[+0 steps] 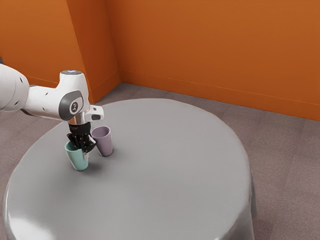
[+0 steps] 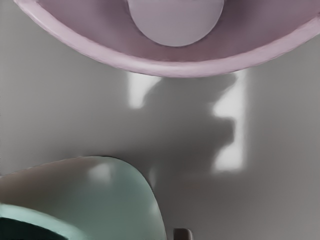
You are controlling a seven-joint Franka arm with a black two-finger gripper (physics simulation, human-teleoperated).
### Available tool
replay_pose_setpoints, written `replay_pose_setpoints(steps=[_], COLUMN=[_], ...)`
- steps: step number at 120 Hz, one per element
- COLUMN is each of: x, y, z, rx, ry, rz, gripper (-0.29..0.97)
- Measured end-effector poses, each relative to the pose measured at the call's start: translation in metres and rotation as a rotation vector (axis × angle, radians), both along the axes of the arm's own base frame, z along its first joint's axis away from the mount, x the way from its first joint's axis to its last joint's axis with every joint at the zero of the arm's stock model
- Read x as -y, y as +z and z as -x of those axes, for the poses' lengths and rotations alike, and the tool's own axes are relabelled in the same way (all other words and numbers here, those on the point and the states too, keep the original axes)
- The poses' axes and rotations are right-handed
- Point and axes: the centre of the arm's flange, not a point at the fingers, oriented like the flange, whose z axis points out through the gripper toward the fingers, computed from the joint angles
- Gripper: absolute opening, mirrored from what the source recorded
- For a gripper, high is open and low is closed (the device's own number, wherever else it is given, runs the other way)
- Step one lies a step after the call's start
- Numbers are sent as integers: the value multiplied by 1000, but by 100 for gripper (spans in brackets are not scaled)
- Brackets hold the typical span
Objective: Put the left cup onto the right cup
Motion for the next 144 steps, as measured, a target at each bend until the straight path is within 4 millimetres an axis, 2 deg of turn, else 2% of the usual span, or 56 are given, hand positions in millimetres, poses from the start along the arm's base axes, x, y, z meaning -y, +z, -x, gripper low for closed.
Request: replay_pose_setpoints(steps=[49, 85, 123, 144], x=[-1, 2, 1, 1], y=[14, 53, 107, 119], z=[-1, -14, -34, -36], rx=[1, 14, 36, 27], ry=[-6, -30, -43, -44], rz=[-4, -23, -55, -62], gripper=[-7, -7, -9, -10])
